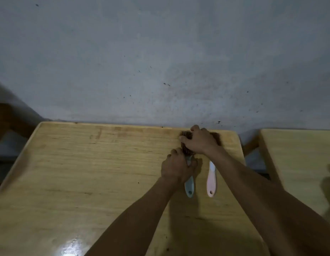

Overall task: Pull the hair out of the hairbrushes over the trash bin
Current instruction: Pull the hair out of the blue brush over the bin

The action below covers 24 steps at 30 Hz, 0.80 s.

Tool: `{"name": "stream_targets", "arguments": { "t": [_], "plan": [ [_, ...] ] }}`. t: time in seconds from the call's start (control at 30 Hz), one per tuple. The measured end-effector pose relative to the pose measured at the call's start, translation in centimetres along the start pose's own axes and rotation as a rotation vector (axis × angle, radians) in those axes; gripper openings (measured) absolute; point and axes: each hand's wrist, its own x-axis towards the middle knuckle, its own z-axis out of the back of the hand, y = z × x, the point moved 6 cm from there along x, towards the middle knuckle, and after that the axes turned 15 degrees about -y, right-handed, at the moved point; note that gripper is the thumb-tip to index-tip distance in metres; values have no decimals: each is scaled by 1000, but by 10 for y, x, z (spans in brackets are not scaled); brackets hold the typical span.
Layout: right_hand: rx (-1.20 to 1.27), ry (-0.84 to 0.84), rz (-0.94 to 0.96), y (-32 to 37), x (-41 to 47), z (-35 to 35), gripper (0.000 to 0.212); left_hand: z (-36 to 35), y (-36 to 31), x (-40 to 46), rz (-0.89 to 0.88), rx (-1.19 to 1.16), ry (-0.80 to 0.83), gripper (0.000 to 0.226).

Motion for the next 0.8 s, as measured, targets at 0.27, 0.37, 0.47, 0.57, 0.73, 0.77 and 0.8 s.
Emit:
{"name": "stream_targets", "arguments": {
  "t": [0.27,0.37,0.47,0.57,0.73,0.77,0.8],
  "plan": [
    [88,-148,6,7,9,-7,43,-6,13,0,-37,-71,-210,45],
    [121,-188,31,16,3,-4,43,-4,24,-2,25,-216,-252,41],
    [157,-149,32,31,-7,4,45,3,39,-3,144,-487,-219,45],
    [319,-2,-9,53,-21,5,55,17,62,-8,236,-718,-139,46],
    [553,74,80,100,-56,3,56,58,102,-38,237,-930,-168,43],
    [593,84,110,111,-67,1,52,69,112,-49,239,-952,-199,42],
    [625,99,141,123,-81,-2,48,80,123,-61,242,-965,-239,42]
  ]
}}
